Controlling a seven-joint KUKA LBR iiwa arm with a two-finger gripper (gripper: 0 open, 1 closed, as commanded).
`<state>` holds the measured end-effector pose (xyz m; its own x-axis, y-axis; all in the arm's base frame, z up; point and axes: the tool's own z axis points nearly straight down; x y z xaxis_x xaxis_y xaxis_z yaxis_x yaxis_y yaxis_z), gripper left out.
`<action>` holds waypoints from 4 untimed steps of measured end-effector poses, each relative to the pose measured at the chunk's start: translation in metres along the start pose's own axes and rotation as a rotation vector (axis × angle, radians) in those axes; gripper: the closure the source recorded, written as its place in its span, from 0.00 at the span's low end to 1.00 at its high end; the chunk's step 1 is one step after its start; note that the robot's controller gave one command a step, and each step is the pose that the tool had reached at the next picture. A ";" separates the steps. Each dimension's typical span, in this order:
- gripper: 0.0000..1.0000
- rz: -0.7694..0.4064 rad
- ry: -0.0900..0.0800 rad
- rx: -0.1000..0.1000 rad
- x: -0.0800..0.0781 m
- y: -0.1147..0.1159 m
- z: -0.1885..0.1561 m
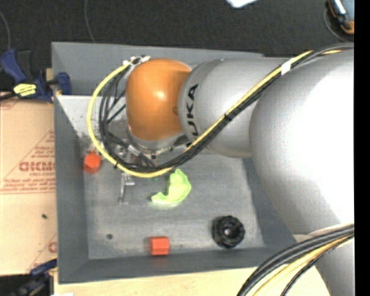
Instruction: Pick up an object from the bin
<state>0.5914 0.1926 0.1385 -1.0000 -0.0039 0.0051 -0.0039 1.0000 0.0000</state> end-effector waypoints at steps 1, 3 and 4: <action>0.00 0.004 -0.008 -0.002 -0.002 -0.001 -0.005; 0.00 -0.202 -0.013 0.000 -0.015 -0.070 0.066; 0.00 -0.220 -0.005 0.004 0.006 -0.151 0.068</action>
Offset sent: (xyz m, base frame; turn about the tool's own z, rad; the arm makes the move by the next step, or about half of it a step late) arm -0.0310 -0.0962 -0.0667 -0.1092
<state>0.5854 0.0418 0.0705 -0.9750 -0.2220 0.0003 -0.2220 0.9750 -0.0037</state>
